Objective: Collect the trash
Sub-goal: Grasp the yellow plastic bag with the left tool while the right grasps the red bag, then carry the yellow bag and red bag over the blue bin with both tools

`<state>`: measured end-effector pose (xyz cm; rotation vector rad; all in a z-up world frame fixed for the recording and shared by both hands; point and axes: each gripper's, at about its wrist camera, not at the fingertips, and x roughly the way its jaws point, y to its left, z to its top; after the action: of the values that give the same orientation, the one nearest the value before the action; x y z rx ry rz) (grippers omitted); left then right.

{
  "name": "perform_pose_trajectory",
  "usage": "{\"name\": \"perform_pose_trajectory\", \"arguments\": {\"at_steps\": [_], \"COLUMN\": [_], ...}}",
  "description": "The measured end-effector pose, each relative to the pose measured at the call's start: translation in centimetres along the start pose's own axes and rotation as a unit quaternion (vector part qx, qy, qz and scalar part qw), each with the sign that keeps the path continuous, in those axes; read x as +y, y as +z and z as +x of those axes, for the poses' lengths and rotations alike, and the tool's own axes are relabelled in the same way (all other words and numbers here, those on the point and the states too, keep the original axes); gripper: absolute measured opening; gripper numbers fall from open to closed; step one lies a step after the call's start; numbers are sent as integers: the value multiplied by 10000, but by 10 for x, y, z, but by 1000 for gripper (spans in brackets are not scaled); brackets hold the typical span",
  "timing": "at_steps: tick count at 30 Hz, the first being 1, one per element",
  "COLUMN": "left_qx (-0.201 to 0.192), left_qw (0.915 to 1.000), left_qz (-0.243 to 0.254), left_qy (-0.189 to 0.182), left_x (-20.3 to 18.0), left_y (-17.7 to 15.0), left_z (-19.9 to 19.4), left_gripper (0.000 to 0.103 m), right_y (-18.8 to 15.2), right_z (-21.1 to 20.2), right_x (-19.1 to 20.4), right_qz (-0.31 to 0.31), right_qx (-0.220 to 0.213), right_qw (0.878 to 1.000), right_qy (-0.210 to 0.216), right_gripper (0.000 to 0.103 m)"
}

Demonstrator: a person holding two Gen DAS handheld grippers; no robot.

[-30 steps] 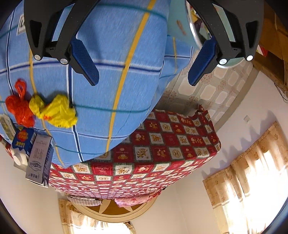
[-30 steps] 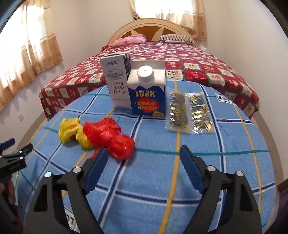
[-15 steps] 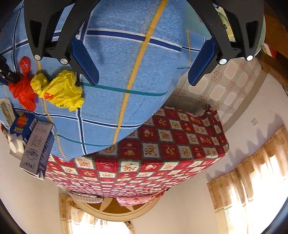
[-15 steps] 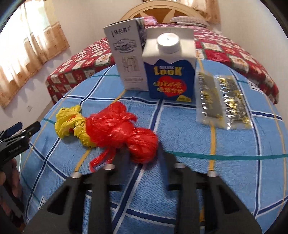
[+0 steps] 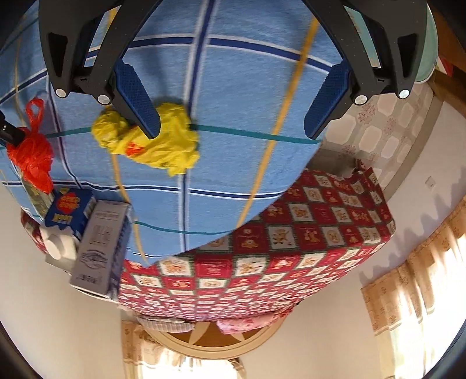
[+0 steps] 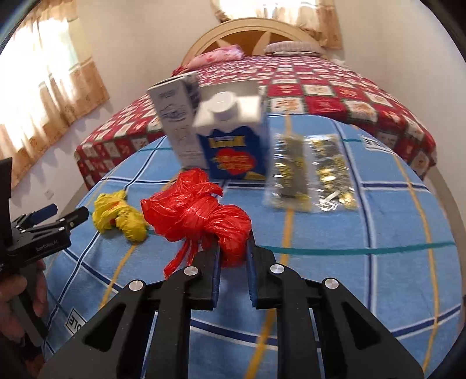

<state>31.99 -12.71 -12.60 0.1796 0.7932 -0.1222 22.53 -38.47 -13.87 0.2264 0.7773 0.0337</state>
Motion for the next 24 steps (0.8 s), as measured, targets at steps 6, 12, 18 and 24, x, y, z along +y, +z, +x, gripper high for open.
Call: {"name": "perform_pose_trajectory", "arguments": {"at_steps": [6,12,18,24], "left_qx": [181,391,472,235], "left_qw": [9995,9984,9954,9960], "left_qz": [182,208,375,442], "left_qy": [-158,-352,-747,-736], "left_x": [-19,-22,-27,-19], "left_y": [-6,-6,-10,-13], "left_z": [7,18,18,-4], "left_gripper": [97,73,16,16], "right_y": [-4,-7,-10,-10], "right_z": [-4,-2,-3,-8], "right_x": [-12,-7,1,11], "right_qz": [66,-26,-125,-222], "right_qx": [-2,-18,-68,-115], "right_qw": [9999,9999,9997,9994], "right_qy": [81,143,201,255], "right_gripper": [16,16,16,16]}}
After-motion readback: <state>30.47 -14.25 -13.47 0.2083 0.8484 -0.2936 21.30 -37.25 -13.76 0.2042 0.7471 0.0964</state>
